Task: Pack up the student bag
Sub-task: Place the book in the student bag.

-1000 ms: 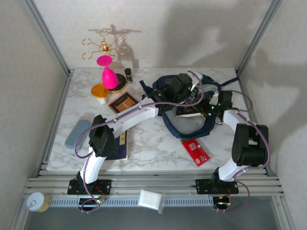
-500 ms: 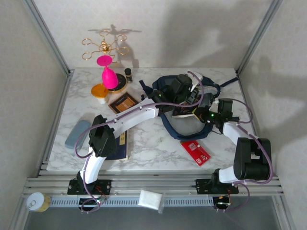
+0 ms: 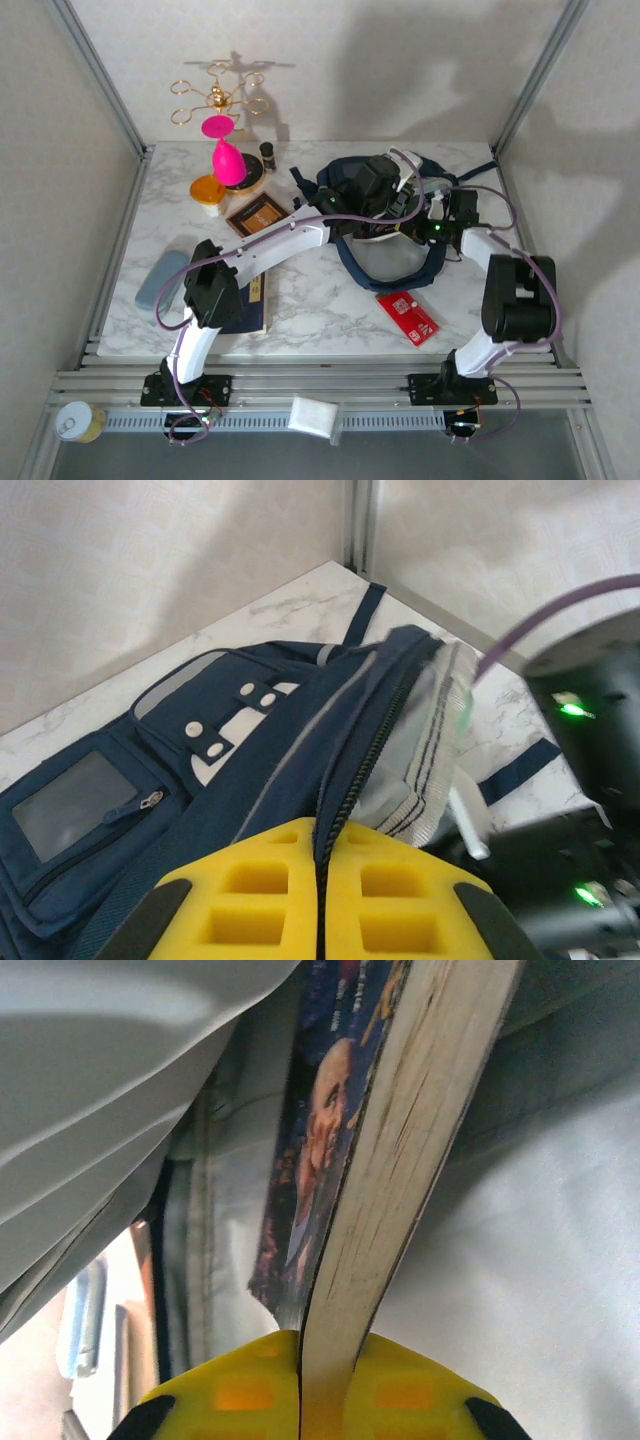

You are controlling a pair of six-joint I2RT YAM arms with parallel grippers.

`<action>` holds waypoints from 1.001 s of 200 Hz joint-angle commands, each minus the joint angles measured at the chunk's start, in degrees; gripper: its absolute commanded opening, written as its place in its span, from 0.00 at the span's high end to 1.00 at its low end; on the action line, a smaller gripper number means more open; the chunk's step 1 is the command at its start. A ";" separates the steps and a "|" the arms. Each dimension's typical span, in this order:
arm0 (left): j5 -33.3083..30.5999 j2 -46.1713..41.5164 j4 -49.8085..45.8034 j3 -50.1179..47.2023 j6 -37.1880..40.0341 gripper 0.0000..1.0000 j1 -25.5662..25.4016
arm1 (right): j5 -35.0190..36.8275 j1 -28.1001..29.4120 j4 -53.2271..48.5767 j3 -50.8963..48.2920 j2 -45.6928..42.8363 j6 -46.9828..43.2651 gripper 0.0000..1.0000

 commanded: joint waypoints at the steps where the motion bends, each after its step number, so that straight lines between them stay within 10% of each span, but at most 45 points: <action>1: 0.03 -5.68 5.99 -0.31 -0.99 1.00 -0.25 | 6.36 0.21 -0.83 4.14 2.25 -4.71 0.90; 77: -1.57 -4.27 6.99 -0.13 -0.79 1.00 -0.20 | 23.02 4.36 -6.26 -2.90 -8.53 6.15 0.50; 130: 0.85 -3.80 6.41 0.95 -1.04 1.00 -0.29 | 22.19 11.46 5.48 -9.22 -8.29 21.73 0.59; 200: 3.27 -5.86 2.70 0.86 1.10 1.00 -0.55 | 34.23 12.50 13.19 -5.48 -0.07 20.63 0.78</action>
